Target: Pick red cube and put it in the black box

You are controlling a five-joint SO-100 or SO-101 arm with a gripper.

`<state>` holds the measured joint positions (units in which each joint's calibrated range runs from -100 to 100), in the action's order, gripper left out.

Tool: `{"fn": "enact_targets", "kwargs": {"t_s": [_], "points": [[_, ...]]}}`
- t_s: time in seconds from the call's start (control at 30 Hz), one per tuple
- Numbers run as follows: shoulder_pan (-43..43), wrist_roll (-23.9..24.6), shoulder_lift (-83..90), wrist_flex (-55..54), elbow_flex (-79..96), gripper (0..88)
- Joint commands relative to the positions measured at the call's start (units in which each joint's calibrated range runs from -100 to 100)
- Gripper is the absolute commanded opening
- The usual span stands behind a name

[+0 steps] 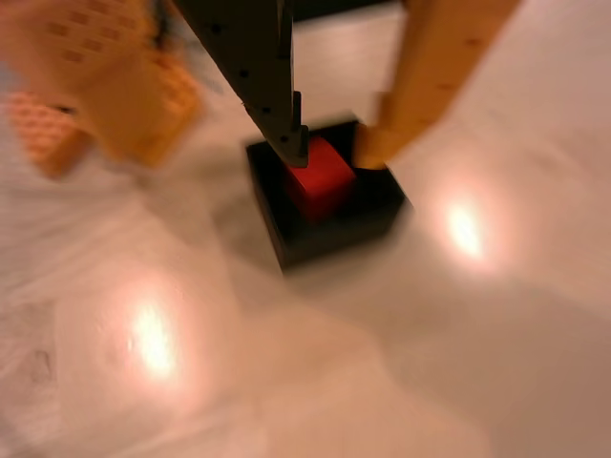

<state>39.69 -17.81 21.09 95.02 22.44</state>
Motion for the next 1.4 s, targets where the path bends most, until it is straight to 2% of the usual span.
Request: {"fn": "enact_targets", "kwargs": {"t_s": [0.0,0.27,0.43,0.67,1.0,1.37], "points": [[-7.79,3.56,6.56,-4.52,0.01,1.4],[-27.57,8.55,28.78,-16.48,21.82,1.1],[-32.94,17.38,41.40,-24.26,39.28,1.1],[-33.25,20.55,53.68,-28.68,56.02,1.0],[-28.18,21.34,58.86,-29.09,60.37,1.0],[-28.64,21.34,59.19,-30.56,63.81,1.0]]}}
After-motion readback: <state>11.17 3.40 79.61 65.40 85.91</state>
